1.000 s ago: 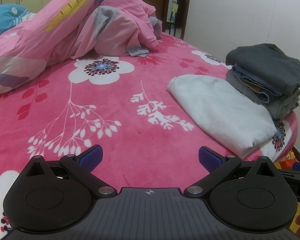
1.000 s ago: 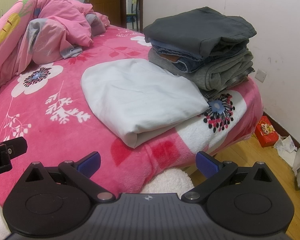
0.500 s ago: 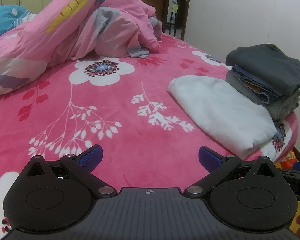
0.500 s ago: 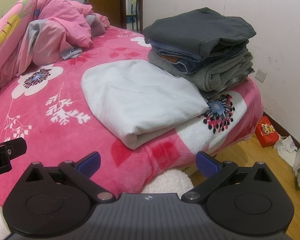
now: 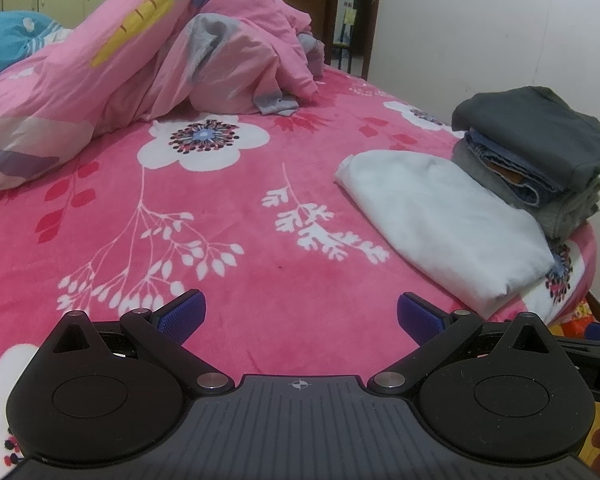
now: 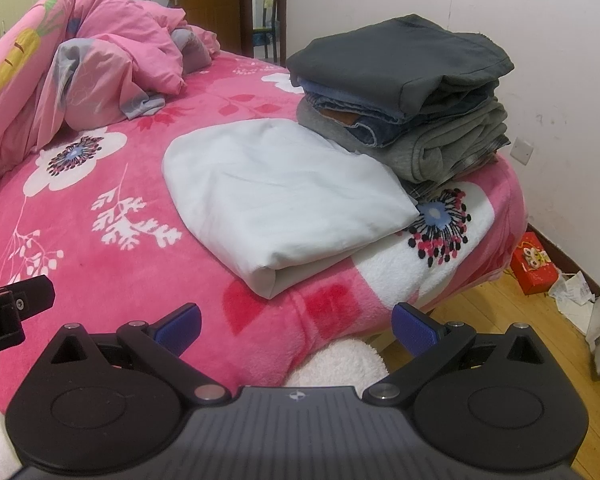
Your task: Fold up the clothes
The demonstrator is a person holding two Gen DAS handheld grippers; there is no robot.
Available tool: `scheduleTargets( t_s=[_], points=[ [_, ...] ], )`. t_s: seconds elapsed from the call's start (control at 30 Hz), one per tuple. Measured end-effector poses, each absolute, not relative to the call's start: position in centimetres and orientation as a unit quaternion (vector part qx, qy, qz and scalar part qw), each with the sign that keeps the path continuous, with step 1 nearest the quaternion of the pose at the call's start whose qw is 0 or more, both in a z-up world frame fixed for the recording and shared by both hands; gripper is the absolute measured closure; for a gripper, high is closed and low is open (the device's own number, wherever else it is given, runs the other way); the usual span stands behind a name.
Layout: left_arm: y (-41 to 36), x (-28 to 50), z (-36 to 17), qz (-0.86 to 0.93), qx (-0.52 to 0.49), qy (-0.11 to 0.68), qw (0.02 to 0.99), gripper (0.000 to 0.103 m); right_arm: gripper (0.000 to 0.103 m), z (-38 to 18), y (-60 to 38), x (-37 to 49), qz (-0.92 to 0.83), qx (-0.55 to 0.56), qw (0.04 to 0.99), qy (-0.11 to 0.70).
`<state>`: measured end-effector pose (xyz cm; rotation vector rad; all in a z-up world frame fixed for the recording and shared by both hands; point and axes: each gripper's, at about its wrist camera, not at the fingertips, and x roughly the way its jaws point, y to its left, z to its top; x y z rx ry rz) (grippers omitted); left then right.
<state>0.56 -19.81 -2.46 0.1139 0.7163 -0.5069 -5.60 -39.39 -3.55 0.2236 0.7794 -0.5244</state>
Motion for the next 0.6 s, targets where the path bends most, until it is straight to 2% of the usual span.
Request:
scheduleTargets(
  t_s=[0.6],
  points=[
    [-19.58,0.63,-2.49,-0.246,0.055,0.348,0.903,0.000,0.000,-3.70,-39.22,-5.68,-0.252,0.108,0.885,0.375]
  ],
)
